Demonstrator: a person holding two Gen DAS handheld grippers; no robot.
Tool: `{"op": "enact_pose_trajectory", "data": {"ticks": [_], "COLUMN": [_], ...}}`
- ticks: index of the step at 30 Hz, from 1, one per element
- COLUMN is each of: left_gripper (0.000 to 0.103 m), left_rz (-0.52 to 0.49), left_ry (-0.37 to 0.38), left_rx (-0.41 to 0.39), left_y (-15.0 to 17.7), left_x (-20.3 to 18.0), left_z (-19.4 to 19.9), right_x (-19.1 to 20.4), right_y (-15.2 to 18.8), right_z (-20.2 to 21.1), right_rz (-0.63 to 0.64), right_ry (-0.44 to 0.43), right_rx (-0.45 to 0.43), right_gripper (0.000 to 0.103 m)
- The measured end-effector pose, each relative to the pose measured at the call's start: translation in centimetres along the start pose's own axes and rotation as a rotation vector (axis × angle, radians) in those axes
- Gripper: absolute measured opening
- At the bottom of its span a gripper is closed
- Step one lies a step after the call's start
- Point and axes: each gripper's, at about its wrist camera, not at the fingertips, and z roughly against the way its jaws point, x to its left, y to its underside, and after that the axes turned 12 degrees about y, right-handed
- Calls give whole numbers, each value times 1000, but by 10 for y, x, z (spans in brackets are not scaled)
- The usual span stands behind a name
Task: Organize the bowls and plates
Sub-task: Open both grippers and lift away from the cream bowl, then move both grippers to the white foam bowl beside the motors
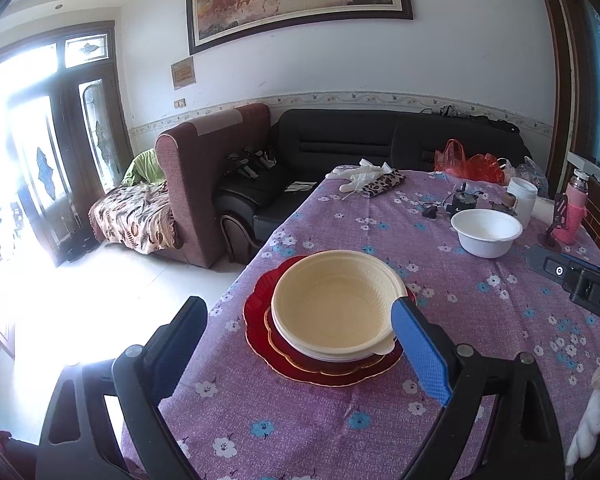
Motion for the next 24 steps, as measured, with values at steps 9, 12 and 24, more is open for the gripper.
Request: {"op": "enact_pose_trajectory", "data": {"ticks": [9,12,24], "left_gripper": [93,94,96], "left_rz": [-48,-73,-123], "left_ry": [25,24,77], "left_rx": [-70,-92,-112], "left_y": [-9,-11,-20], "left_x": [-19,-27,-46], "left_z": [33,41,49], "right_x": [-22,-28,-51], "right_y": [-14,-23,-45], "right_z": [60,81,126], "right_rz": [-12,-16,-29], "right_ry": [46,62,109], "right_rx": [-103,-150,-223], "right_gripper": [78,81,83]}}
